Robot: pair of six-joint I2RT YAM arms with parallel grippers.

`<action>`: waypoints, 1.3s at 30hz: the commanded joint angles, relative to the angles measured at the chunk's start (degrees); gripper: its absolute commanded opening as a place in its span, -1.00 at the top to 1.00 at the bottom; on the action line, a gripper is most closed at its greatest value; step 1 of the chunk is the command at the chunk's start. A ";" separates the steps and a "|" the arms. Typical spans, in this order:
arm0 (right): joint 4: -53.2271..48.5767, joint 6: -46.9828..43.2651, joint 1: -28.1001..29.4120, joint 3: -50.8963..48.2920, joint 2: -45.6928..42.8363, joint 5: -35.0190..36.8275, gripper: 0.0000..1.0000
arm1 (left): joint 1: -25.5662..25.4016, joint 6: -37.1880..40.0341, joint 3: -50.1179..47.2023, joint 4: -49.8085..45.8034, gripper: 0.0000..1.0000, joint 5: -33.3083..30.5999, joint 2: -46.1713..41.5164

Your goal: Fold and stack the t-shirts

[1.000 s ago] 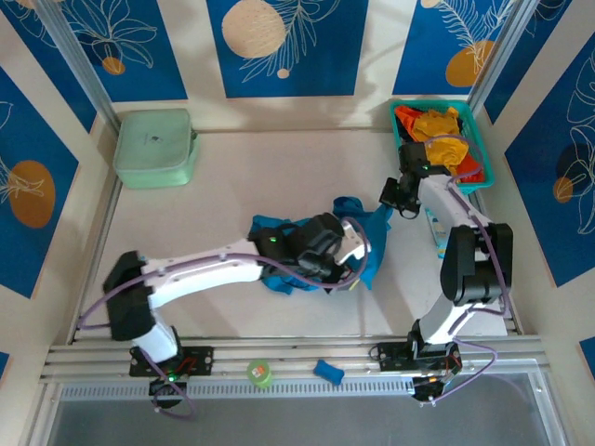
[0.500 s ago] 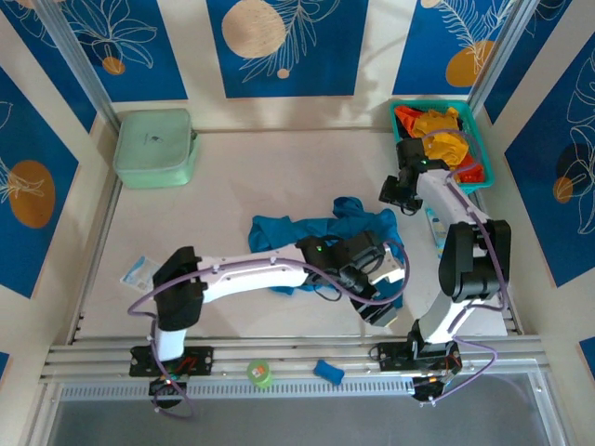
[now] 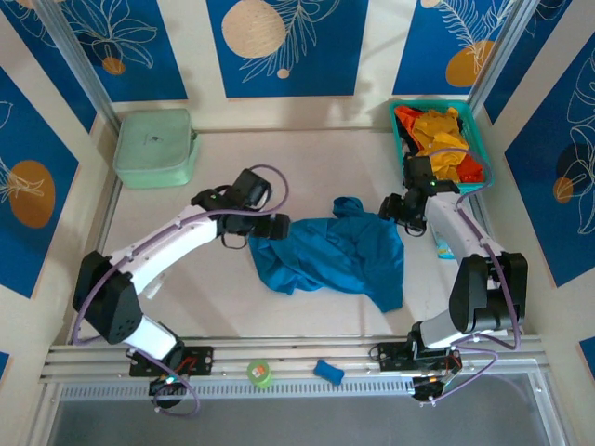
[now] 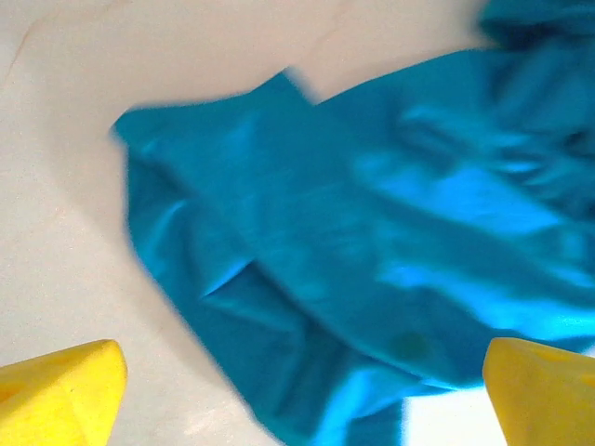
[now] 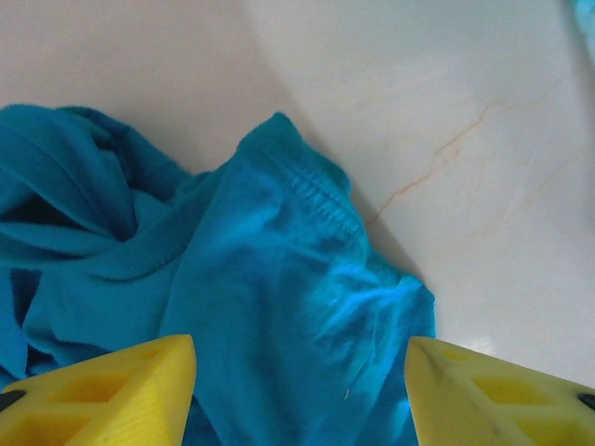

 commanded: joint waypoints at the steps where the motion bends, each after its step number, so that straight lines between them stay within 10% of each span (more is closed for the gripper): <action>1: -0.79 -0.74 0.20 -1.34 0.63 -3.41 -0.23 | 3.45 -6.11 -5.51 5.84 -0.87 4.98 0.84; 16: 5.68 8.36 3.46 -16.30 4.46 -10.43 0.01 | 7.92 -7.55 -10.49 29.55 -0.68 10.95 18.92; 19: 7.15 9.24 3.61 -17.18 6.13 -10.82 0.44 | 7.93 -7.16 -8.23 31.84 -0.31 11.54 21.43; 22: 7.54 9.19 3.26 -16.26 7.17 -10.48 0.92 | 7.92 -5.52 -4.62 32.32 0.50 11.66 22.61; 25: 6.33 8.26 2.64 -13.65 6.95 -9.95 1.00 | 7.92 -2.28 1.17 29.34 1.00 9.24 22.97; 39: -1.20 4.60 -6.79 -7.87 0.73 -6.19 1.00 | 8.19 13.48 26.12 18.65 1.00 -7.46 22.08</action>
